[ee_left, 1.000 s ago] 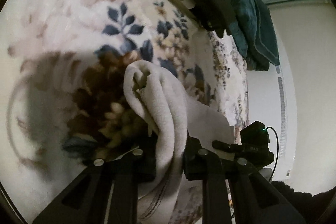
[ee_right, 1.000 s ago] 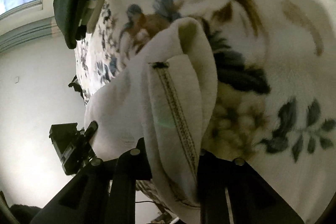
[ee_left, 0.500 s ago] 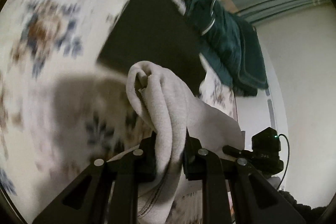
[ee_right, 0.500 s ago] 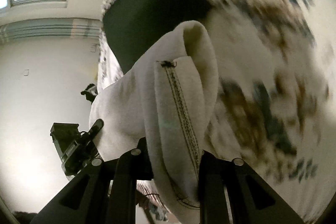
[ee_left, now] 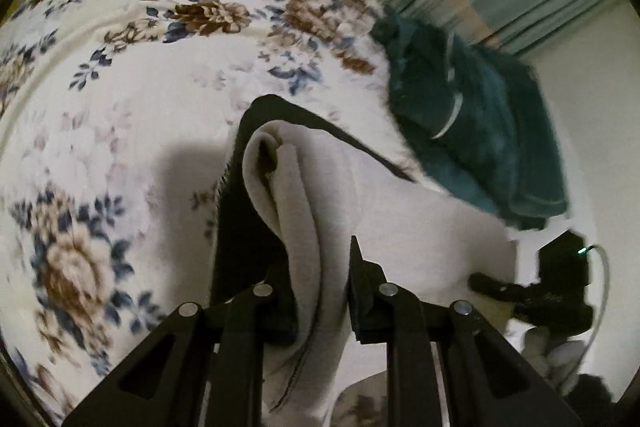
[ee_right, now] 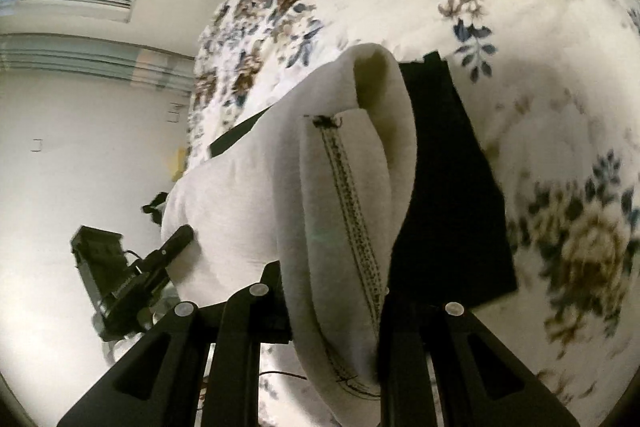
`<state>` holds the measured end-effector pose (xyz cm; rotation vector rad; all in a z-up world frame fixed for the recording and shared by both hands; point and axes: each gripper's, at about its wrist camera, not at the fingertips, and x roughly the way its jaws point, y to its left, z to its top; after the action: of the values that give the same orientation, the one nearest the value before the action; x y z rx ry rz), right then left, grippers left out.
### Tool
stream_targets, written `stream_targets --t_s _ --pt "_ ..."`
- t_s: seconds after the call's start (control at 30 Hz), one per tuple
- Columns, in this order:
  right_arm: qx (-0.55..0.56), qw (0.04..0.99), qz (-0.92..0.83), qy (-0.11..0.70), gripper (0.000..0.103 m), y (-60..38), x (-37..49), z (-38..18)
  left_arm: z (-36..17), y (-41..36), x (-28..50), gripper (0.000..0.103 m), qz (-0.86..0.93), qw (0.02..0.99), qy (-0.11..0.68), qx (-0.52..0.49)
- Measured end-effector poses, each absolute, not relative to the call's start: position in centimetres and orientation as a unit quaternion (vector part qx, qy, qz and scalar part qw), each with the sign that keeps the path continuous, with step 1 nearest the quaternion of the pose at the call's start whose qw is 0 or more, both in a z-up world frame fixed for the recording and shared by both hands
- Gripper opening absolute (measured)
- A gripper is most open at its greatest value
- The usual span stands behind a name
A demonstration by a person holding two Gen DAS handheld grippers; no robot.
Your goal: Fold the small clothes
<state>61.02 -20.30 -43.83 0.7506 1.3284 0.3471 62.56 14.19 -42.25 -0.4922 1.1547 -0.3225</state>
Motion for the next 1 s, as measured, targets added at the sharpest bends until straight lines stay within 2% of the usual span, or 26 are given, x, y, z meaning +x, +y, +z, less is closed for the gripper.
stream_targets --t_s 0.1,0.13,0.17,0.23,0.27,0.3,0.37,0.43,0.5,0.77,1.0 --pt "0.320 0.707 0.136 0.616 0.018 -20.2 62.6 -44.8 -43.2 13.4 64.0 0.020 -0.117 0.796 0.566 -0.181" --pt "0.314 0.708 0.134 0.618 0.019 -20.2 62.4 -44.9 -43.2 13.2 64.1 0.027 -0.105 0.799 0.567 -0.169" --pt "0.294 0.712 0.126 0.625 0.023 -20.0 62.4 -44.7 -43.1 13.2 64.2 0.038 -0.092 0.804 0.565 -0.158" --pt "0.246 0.724 0.110 0.634 0.027 -19.2 62.5 -44.3 -42.5 13.1 63.7 0.042 -0.062 0.820 0.552 -0.136" --pt "0.221 0.729 0.101 0.640 0.039 -18.8 62.6 -44.2 -42.2 13.0 63.5 0.049 -0.056 0.825 0.546 -0.130" --pt "0.193 0.733 0.088 0.646 0.057 -18.4 62.7 -44.1 -41.8 12.8 63.1 0.054 -0.044 0.833 0.539 -0.114" --pt "0.138 0.743 0.050 0.653 0.074 -18.0 62.5 -43.7 -41.5 12.3 62.7 0.092 -0.030 0.837 0.538 -0.093" --pt "0.095 0.754 0.015 0.649 0.083 -17.8 61.9 -43.2 -41.0 11.8 61.9 0.100 -0.024 0.840 0.536 -0.079" --pt "0.069 0.755 -0.012 0.652 0.102 -17.8 61.1 -42.9 -40.7 11.2 61.1 0.101 -0.018 0.840 0.538 -0.063" --pt "-0.011 0.770 -0.076 0.634 0.103 -16.0 55.1 -39.3 -38.5 9.4 56.7 0.103 0.023 0.842 0.539 -0.029" --pt "-0.016 0.794 -0.078 0.603 0.103 -15.4 48.8 -32.2 -32.0 7.8 49.9 0.103 0.026 0.858 0.513 -0.019"
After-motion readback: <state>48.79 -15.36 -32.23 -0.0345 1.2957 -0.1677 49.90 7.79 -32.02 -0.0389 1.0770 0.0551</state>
